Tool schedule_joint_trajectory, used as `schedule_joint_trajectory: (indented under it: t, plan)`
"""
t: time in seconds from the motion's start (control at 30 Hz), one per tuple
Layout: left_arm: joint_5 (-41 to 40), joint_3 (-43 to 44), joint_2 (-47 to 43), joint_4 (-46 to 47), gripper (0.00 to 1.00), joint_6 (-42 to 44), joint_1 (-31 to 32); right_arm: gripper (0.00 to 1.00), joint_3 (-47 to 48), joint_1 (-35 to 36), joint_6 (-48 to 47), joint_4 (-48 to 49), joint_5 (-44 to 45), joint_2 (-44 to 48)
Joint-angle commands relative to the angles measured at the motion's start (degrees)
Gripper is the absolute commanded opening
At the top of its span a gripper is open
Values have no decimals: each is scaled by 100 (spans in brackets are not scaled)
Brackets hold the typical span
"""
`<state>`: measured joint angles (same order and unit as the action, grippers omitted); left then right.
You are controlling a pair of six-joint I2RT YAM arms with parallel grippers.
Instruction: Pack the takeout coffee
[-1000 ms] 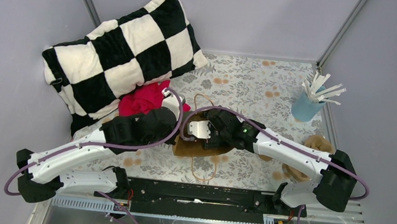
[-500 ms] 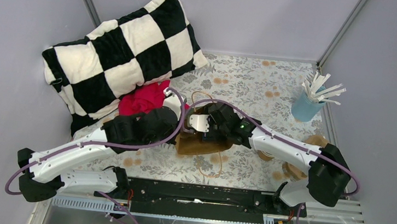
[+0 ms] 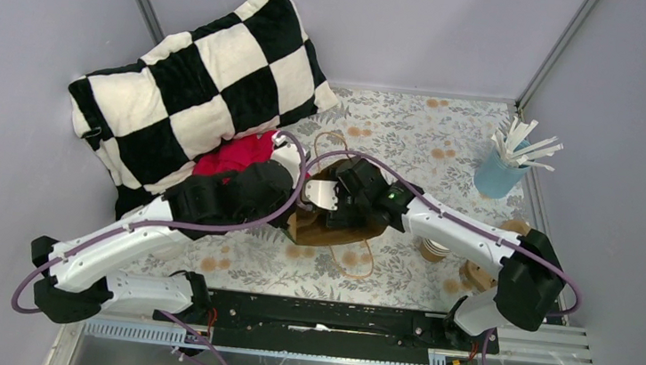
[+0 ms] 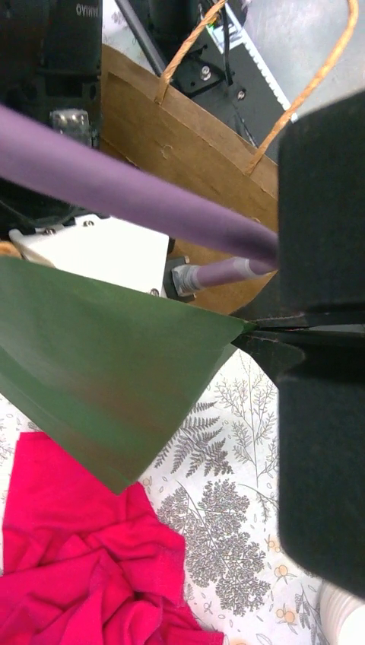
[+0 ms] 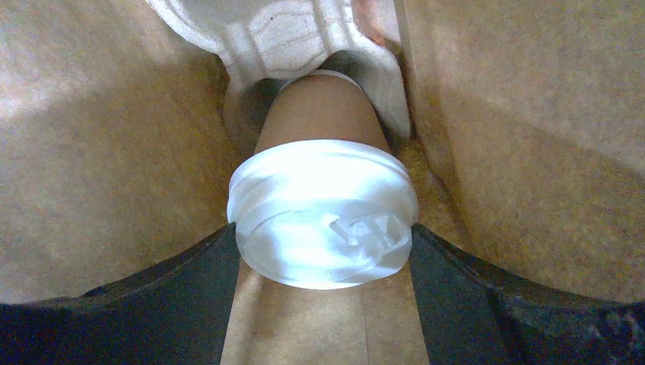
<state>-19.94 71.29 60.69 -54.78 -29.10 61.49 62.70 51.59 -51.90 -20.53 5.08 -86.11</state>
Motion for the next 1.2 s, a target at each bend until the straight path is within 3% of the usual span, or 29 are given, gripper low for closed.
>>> schedule_joint_trajectory:
  t: [0.0, 0.47, 0.7, 0.8, 1.03, 1.17]
  plan:
    - [582, 763, 136, -58, 1, 180, 20, 71, 642, -97, 396, -913, -182, 21]
    - [1340, 671, 262, 179, 3, -62, 20, 69, 1327, 42, 952, -2617, -687, 143]
    - [1299, 368, 178, 222, 5, -394, -61, 69, 1125, 153, 1104, -2738, -867, 23]
    - [944, 227, 42, 9, 13, -746, -181, 69, 1137, 197, 1139, -2654, -905, -189]
    - [144, 560, 58, -747, 16, -1135, -336, 69, 1226, 308, 1265, -2475, -1007, -735]
    - [-198, 1080, 212, -1059, 36, -1003, -340, 69, 1254, 334, 1233, -2333, -950, -1001]
